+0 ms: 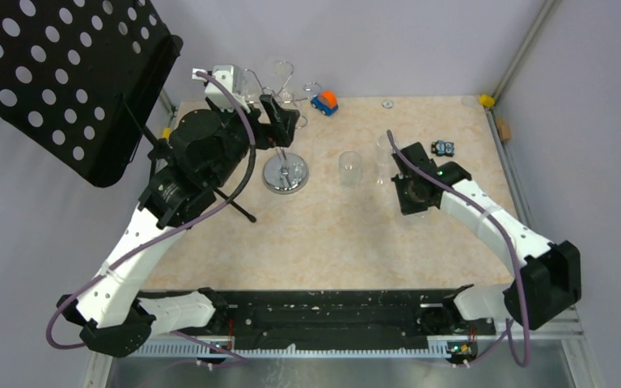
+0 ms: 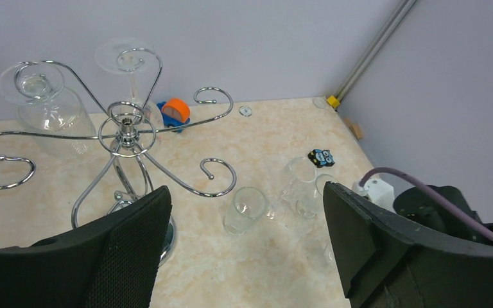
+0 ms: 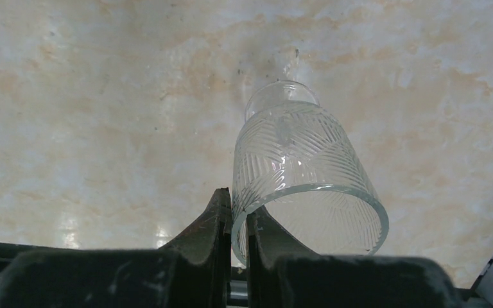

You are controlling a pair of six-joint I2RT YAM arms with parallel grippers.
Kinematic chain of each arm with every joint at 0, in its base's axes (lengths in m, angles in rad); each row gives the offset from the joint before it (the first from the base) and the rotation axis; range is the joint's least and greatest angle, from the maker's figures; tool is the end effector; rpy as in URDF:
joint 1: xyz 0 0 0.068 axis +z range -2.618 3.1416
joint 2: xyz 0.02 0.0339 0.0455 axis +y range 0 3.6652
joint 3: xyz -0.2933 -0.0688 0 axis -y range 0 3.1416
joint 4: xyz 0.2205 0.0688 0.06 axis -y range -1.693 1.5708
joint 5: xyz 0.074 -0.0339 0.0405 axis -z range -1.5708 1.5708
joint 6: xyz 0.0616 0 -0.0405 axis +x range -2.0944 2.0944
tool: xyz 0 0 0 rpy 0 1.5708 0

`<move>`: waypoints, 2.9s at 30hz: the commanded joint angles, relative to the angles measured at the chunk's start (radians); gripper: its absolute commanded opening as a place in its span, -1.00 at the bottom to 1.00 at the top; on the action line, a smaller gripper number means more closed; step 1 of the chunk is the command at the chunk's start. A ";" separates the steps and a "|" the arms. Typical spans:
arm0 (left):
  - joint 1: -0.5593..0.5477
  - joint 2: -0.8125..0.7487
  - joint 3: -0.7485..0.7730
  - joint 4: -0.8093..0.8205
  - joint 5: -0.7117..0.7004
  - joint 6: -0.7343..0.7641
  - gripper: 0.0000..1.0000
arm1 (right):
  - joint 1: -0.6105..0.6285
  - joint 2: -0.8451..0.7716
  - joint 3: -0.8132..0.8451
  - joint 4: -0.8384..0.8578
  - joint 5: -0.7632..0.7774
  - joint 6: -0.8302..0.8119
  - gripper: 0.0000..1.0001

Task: Take the wine glass off the wine glass rack

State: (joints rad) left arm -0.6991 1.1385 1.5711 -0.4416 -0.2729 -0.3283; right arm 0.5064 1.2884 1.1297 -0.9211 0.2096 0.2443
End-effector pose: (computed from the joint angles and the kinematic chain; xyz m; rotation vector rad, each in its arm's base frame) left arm 0.1680 -0.1195 0.5255 0.0807 1.6082 -0.5862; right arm 0.2063 0.0998 0.3012 -0.2729 2.5969 -0.0157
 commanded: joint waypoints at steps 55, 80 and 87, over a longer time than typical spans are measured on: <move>0.442 0.506 0.248 0.174 0.216 -0.454 0.04 | -0.123 -0.161 0.064 0.219 0.013 0.130 -0.21; 0.512 0.556 0.164 0.312 0.314 -0.705 -0.12 | -0.123 -0.224 0.034 0.244 0.016 0.123 -0.23; 0.511 0.580 0.171 0.303 0.282 -0.706 -0.02 | -0.123 -0.229 0.022 0.249 0.014 0.125 -0.23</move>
State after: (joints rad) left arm -0.1886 1.7031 1.7390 -0.1799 0.0204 -1.0267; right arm 0.3893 1.0847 1.1557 -0.7033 0.2245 0.3637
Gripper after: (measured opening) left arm 0.482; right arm 0.388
